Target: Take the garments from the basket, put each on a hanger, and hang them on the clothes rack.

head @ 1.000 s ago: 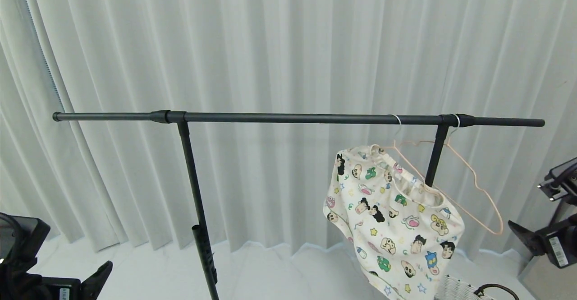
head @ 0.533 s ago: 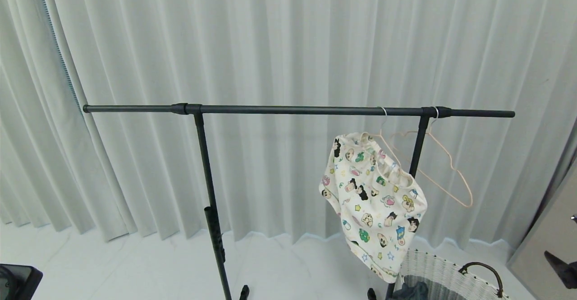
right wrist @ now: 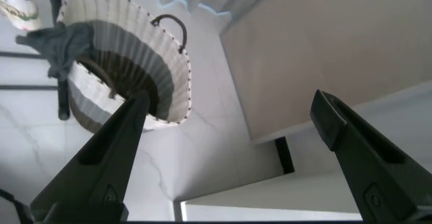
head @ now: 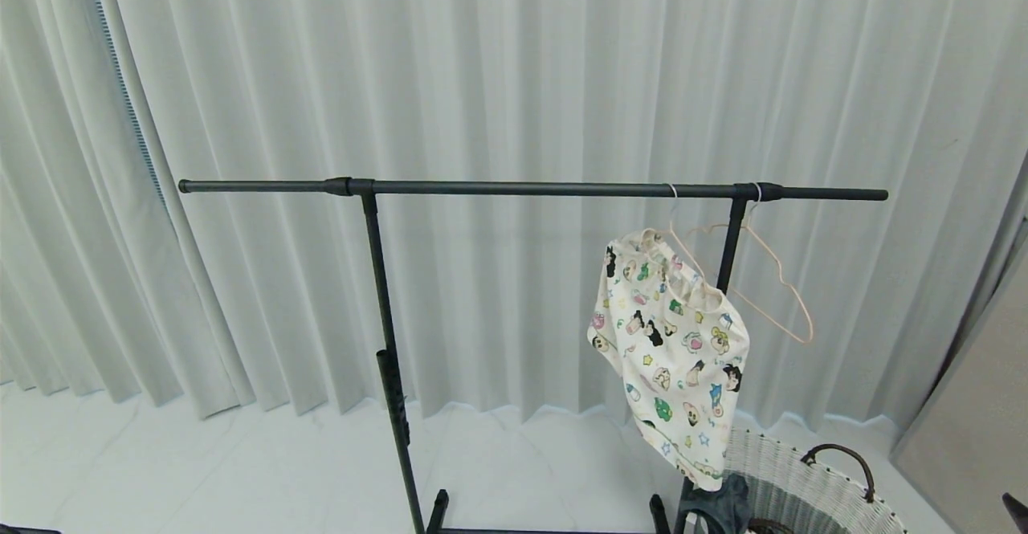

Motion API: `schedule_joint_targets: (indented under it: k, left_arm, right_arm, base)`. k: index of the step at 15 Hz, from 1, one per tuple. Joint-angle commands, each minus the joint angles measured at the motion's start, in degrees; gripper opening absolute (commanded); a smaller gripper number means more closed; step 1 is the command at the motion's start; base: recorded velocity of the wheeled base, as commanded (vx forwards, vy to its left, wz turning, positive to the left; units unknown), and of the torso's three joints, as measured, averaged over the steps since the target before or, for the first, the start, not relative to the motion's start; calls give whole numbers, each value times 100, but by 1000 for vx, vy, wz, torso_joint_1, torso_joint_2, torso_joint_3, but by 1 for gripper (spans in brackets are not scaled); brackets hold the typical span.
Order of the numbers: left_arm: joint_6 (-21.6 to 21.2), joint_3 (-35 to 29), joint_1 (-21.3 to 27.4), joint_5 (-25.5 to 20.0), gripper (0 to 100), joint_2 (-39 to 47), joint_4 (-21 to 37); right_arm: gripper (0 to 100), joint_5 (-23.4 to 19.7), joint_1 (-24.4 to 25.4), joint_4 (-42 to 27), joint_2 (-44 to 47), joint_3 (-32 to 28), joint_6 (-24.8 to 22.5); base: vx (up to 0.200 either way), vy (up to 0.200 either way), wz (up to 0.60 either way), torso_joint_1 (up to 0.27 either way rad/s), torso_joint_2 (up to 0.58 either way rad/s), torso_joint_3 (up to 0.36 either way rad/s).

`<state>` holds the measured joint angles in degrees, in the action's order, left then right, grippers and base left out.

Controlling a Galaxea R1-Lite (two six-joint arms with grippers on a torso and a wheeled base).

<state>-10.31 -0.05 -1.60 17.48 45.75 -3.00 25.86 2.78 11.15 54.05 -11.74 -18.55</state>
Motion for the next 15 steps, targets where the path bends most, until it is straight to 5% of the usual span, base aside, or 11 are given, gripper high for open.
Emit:
schedule_joint_targets:
  k: [1,7,15]
  left_arm:
    - [12,5,1,1,100,-189,10]
    - [12,5,1,18,100,-128,10]
    - [267,5,1,27,100,-14,27]
  right_arm:
    - [100,-2,-32,1,-44,49,-34]
    - [100,165,-41,1,-44,128,-105]
    - [100,183,-49,10,-53,216,-105]
  base:
    - [0,0,0,0,0,0]
    - [0,0,0,-30,62,32]
    - [0,0,0,-246,506,253]
